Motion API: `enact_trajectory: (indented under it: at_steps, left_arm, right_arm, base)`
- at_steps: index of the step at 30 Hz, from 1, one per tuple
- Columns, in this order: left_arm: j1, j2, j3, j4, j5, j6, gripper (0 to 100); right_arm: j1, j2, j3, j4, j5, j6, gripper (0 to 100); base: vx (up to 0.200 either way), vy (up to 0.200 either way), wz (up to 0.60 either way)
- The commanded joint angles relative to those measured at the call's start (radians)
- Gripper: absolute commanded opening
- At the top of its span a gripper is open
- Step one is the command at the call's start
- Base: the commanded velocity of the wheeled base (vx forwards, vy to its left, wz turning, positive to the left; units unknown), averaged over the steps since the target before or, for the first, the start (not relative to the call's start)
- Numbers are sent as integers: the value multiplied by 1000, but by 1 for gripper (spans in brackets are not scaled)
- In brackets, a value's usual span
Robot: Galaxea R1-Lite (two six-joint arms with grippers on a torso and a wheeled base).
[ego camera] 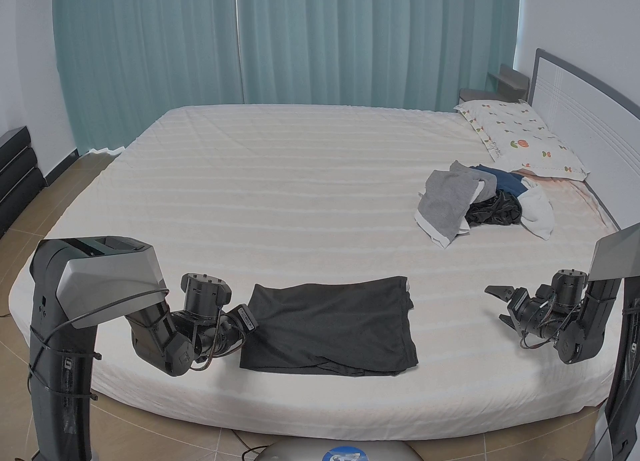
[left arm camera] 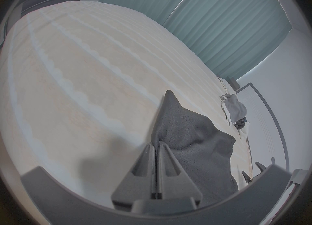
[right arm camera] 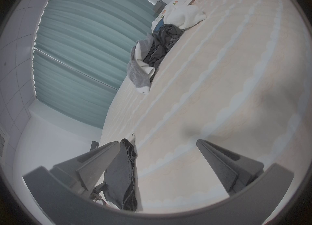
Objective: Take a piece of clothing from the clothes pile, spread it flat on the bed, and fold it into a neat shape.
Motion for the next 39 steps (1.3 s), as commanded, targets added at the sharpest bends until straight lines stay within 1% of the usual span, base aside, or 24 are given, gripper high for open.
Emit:
enact_trajectory:
  at_steps: [1, 32, 39]
  left_arm:
    - [0, 0, 1, 0, 0, 0, 0]
    - [11, 4, -1, 0, 0, 0, 0]
    - [9, 4, 1, 0, 0, 0, 0]
  right_arm:
    - [0, 1, 0, -1, 0, 0, 100]
    - [6, 1, 0, -1, 0, -2, 100]
    - [6, 1, 0, -1, 0, -3, 100]
  base:
    - [0, 200, 0]
    - [0, 200, 0]
    - [0, 0, 0]
